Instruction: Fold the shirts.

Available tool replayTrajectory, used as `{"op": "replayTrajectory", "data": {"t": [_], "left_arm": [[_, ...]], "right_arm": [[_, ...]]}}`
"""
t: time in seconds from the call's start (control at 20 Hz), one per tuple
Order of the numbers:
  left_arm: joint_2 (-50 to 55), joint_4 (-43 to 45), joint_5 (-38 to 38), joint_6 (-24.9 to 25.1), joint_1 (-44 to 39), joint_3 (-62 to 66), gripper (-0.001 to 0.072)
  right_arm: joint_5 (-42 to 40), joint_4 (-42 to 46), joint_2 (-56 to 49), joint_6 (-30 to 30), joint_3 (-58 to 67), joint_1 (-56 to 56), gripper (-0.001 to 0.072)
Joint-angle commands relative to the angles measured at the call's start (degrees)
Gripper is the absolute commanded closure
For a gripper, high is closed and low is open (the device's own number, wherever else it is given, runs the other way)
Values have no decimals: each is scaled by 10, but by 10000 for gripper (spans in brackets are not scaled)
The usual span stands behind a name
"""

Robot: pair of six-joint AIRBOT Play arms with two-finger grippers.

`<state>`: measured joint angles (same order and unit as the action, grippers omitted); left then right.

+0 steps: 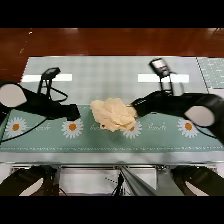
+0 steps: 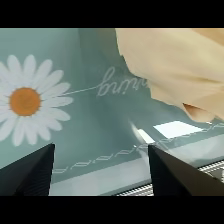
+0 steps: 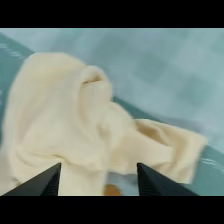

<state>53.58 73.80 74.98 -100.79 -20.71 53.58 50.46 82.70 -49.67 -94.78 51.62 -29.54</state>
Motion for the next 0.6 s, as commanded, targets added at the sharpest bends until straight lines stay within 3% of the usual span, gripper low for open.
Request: {"op": "replayTrajectory", "data": {"t": [0.0,0.05,0.15,0.35,0.55], "left_arm": [[-1,-81,-112,13,0,-85,-10],[0,-103,-151,16,0,-103,-10],[9,-155,-211,69,0,-126,-9],[82,-230,-237,153,0,-127,-9],[161,-299,-271,202,0,-127,-9]], "right_arm": [[107,123,67,5,3,125,172],[121,123,68,22,3,167,172],[133,110,62,57,3,245,172],[133,25,40,100,3,361,167],[133,-61,19,109,3,428,166]]}}
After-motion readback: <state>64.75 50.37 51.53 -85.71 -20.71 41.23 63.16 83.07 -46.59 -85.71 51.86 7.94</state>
